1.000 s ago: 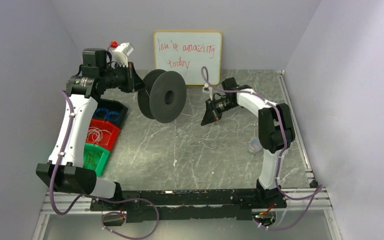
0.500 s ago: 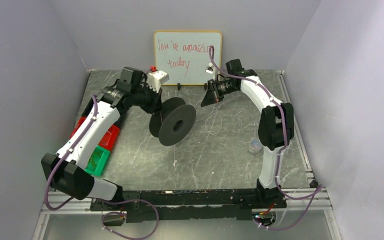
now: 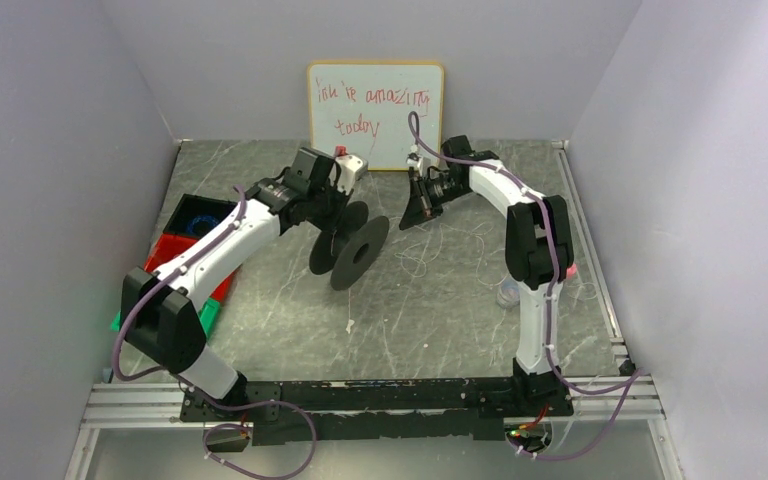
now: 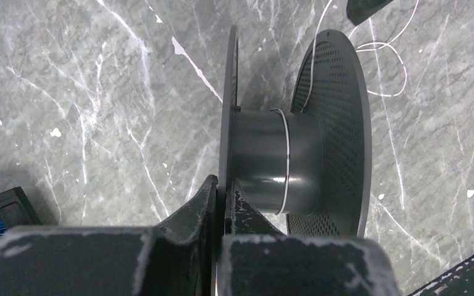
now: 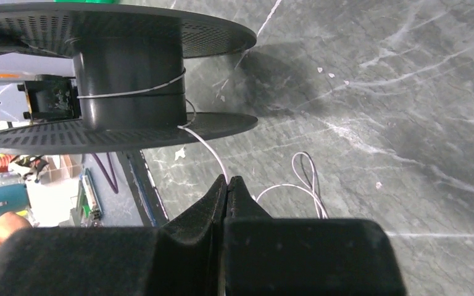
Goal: Wrap the cables
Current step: Wrap the cable around the cable reel.
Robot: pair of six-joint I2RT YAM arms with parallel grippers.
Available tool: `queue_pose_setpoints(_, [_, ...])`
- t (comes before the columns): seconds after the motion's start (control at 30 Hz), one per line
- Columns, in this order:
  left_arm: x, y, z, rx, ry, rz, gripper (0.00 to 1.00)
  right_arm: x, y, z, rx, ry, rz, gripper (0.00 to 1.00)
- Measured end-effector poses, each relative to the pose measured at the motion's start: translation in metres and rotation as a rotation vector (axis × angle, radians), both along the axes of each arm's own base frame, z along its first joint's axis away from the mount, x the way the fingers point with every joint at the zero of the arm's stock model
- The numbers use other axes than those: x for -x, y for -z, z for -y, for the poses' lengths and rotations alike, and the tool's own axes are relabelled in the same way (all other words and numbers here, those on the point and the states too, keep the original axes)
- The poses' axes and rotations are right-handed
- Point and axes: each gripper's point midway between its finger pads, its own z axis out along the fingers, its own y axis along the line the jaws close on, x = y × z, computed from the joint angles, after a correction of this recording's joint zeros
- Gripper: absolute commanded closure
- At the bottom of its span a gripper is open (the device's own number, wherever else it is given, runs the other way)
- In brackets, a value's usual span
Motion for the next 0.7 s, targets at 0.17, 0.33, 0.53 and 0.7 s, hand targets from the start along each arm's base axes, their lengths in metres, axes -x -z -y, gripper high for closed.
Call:
queue_pose_setpoints(0.17, [-0.005, 0.000, 0.005, -0.008, -0.018, 0.008, 0.97, 0.006, 0.006, -0.012, 0.005, -0.028, -0.013, 1.00])
queue_pose_setpoints(0.33, [-0.007, 0.000, 0.006, -0.003, -0.027, 0.005, 0.98, 0.006, 0.002, -0.022, 0.000, -0.050, 0.006, 1.00])
queue_pose_setpoints(0.53, [-0.010, 0.000, 0.009, 0.005, -0.029, 0.007, 0.95, -0.001, -0.006, -0.022, -0.006, -0.043, 0.030, 1.00])
queue_pose_setpoints(0.7, [-0.011, 0.001, 0.012, 0.011, -0.022, 0.000, 0.90, -0.001, -0.006, -0.023, -0.005, -0.043, 0.032, 1.00])
